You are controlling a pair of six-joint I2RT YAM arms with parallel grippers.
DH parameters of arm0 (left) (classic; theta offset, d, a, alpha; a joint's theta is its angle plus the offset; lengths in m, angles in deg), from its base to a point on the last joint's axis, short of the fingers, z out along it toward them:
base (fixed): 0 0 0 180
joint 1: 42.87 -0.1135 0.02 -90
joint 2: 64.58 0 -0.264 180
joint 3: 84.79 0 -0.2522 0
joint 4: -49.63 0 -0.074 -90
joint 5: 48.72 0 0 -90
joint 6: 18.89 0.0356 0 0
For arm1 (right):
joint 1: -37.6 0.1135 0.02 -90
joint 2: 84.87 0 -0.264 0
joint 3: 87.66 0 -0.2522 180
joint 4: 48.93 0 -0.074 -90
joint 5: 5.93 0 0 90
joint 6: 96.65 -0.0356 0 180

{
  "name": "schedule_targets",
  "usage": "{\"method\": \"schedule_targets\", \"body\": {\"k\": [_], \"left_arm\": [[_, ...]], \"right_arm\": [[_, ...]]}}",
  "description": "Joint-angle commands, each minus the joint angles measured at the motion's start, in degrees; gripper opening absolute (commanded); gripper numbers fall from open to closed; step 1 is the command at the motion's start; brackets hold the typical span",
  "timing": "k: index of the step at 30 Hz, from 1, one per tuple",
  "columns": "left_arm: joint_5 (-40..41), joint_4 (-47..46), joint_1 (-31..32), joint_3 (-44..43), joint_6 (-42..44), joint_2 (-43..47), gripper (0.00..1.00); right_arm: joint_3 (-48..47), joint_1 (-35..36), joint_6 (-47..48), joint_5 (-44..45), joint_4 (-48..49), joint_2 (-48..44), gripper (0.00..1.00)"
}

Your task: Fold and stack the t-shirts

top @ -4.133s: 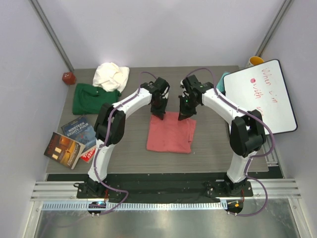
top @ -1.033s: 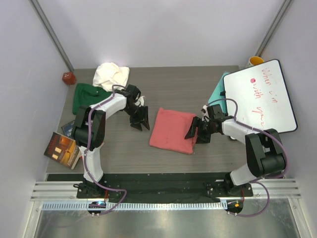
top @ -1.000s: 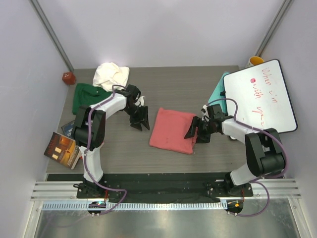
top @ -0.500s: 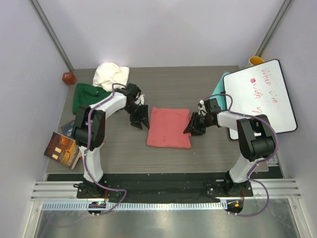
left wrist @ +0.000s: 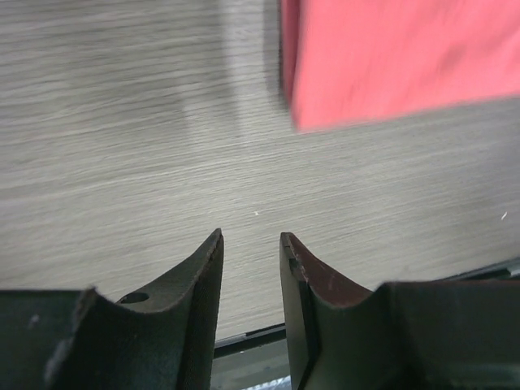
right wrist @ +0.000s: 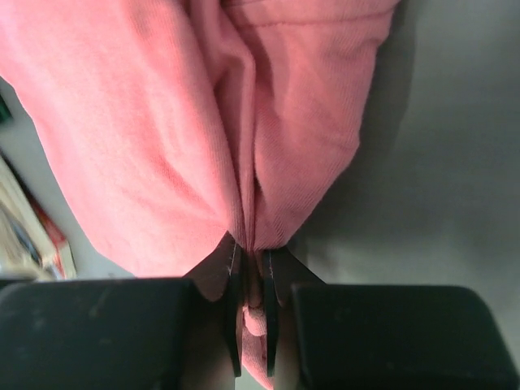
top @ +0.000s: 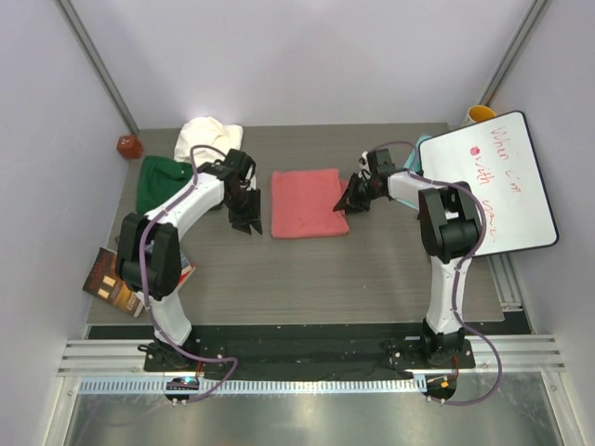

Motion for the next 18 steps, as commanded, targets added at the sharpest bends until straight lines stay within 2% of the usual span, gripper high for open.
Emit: {"method": "schedule_targets", "body": {"k": [1, 8, 12, 18], "left_arm": [[6.21, 0.35, -0.58, 2.35, -3.1, 4.05, 0.35], [7.18, -0.89, -0.58, 5.34, -4.51, 6.69, 0.35], [8.41, -0.18, -0.58, 6.92, -4.69, 8.27, 0.35], [8.67, 0.7, -0.58, 7.63, -4.69, 8.98, 0.35]], "right_arm": [[-14.28, -0.62, -1.56, 8.04, 1.48, 9.02, 0.01], [-45.64, -5.01, -1.9, 6.19, -8.27, 26.69, 0.01], [-51.04, -8.61, -4.02, 5.58, -8.36, 31.28, 0.01], [-52.01, -13.7, -2.88, 2.33, -8.98, 32.08, 0.01]]}}
